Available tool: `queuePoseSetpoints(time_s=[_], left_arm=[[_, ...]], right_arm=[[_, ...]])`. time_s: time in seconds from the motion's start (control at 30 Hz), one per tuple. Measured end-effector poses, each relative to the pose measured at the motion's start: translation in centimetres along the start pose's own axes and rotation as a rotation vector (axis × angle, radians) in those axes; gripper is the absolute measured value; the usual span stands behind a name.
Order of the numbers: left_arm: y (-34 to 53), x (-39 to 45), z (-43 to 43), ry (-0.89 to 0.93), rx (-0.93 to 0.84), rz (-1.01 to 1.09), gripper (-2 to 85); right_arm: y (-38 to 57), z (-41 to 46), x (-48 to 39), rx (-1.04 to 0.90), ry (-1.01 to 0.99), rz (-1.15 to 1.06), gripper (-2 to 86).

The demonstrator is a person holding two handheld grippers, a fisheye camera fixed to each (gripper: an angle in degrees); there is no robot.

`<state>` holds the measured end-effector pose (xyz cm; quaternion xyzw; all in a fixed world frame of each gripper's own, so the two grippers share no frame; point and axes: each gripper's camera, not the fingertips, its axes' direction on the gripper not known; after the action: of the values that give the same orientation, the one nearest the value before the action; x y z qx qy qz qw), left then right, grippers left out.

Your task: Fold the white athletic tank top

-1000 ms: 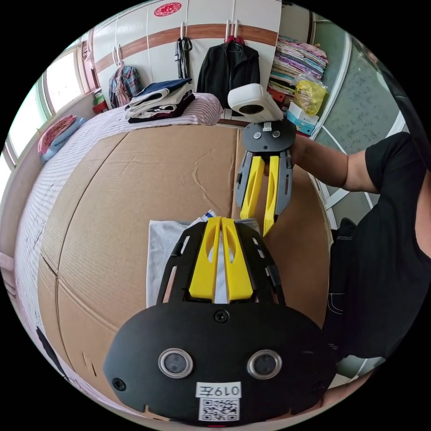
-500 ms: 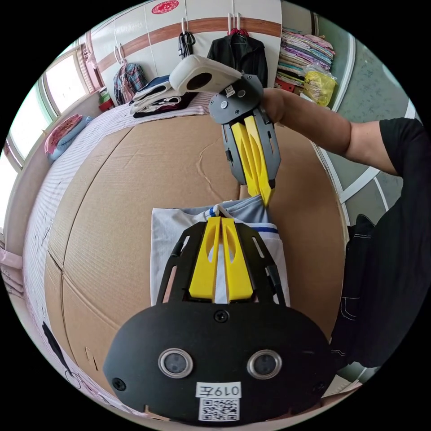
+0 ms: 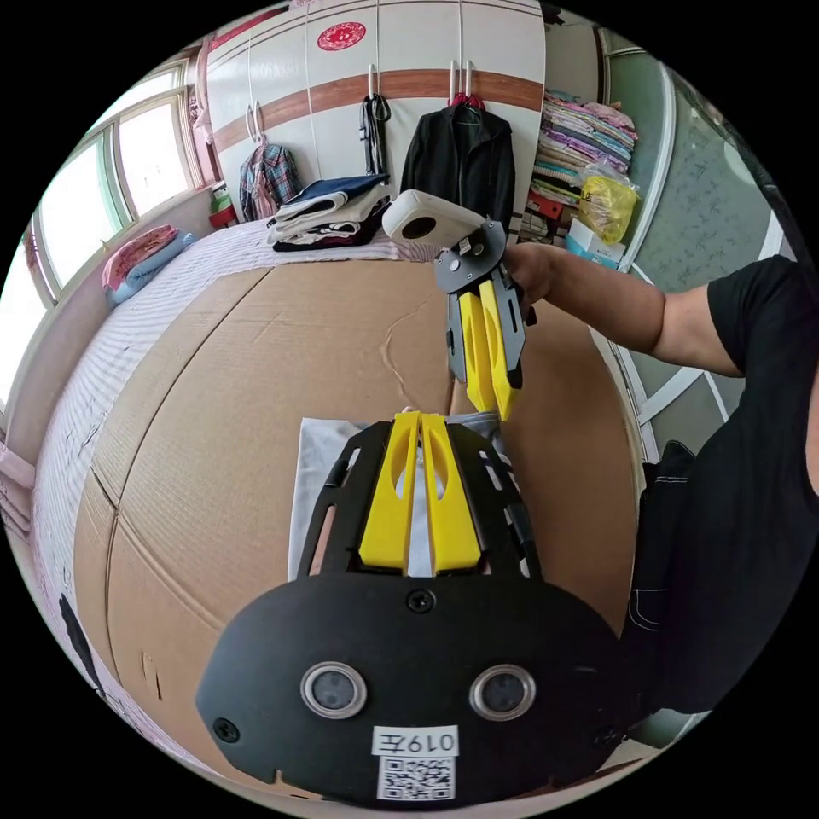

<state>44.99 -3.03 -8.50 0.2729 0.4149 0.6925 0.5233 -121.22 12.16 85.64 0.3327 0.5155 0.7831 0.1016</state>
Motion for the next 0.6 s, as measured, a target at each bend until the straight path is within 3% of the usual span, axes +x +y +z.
queuePoseSetpoints(time_s=[0.17, 0.47, 0.6], left_arm=[[-0.6, -0.3, 0.8, -0.052, -0.035, -0.013, 0.7], [-2.3, -1.6, 1.2, -0.068, -0.083, -0.006, 0.9], [-2.9, -2.1, 0.6, -0.093, -0.074, 0.003, 1.4]], right_arm=[[-1.9, -0.5, 1.3, -0.042, -0.032, 0.063, 0.6], [-5.7, -2.7, -0.3, -0.296, 0.109, 0.000, -0.4], [-5.9, -2.3, -0.7, -0.305, 0.128, 0.002, -0.4]])
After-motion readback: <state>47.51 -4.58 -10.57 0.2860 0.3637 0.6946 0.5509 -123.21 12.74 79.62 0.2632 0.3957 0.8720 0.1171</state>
